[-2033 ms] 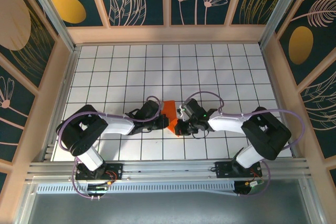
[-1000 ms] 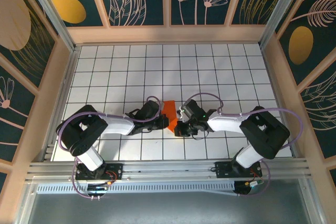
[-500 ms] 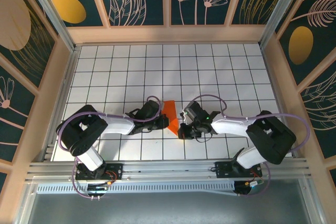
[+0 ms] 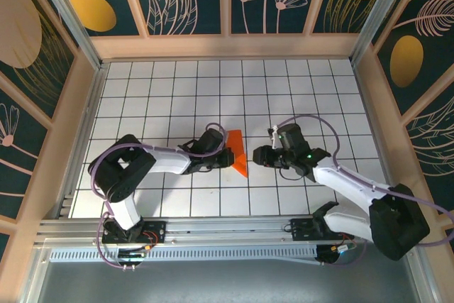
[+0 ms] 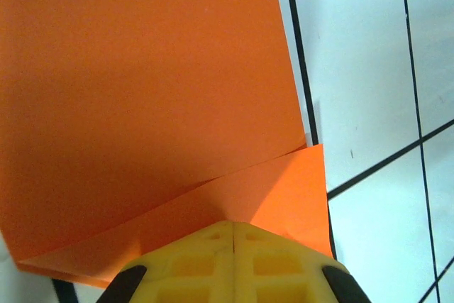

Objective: Fold a paper plane with a square sheet of paper (fold left side to right side)
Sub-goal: Third fold the triangle at the center of the table.

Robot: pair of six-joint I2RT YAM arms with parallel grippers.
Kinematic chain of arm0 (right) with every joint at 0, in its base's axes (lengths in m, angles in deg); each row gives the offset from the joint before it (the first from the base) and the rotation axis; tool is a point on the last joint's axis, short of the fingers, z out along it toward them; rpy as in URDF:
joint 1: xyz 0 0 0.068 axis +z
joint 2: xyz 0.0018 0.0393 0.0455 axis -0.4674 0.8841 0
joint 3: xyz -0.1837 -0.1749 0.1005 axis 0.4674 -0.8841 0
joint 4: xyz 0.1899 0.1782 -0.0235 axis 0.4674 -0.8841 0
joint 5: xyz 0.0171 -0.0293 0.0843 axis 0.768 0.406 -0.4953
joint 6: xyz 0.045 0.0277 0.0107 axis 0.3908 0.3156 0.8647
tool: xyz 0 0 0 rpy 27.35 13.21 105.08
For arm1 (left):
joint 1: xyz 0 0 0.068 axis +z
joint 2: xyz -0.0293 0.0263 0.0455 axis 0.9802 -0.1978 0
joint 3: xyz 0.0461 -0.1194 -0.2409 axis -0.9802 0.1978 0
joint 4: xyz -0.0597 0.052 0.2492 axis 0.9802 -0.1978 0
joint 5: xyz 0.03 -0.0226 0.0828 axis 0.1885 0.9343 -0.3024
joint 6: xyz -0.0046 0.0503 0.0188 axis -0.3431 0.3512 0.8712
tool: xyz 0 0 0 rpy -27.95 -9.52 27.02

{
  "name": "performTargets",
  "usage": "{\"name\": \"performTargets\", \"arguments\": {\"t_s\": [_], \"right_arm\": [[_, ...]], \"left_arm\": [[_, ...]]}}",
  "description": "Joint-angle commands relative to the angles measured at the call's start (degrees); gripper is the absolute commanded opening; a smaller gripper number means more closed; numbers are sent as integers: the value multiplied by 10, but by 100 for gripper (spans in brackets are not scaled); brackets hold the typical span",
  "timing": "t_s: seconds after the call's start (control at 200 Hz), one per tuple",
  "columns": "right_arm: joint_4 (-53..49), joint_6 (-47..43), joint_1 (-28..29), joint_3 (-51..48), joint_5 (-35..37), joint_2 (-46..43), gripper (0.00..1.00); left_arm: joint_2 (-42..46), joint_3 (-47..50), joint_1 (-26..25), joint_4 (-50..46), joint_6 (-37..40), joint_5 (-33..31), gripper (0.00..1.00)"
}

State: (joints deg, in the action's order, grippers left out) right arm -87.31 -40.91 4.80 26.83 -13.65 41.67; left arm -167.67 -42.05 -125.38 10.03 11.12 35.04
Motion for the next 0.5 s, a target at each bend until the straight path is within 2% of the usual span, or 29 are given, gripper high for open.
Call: {"name": "performTargets", "arguments": {"t_s": [0.0,0.04,0.155,0.285,0.4,0.495], "right_arm": [[30,-2,-26,-22,13,-31,42],[34,-4,-38,-29,9,-39,44],[42,-9,-67,-42,0,-58,52],[68,-13,-79,-51,-11,-73,65],[89,-26,-80,-49,-25,-64,72],[95,-46,-74,-39,-29,-45,73]], "left_arm": [[-14,-18,7,-64,25,-11,0],[-9,-23,8,-63,26,-7,1],[14,-33,12,-55,18,14,14],[51,-36,21,-44,8,30,26],[88,-25,40,-42,2,28,33],[125,-2,56,-43,-2,7,37]]}}
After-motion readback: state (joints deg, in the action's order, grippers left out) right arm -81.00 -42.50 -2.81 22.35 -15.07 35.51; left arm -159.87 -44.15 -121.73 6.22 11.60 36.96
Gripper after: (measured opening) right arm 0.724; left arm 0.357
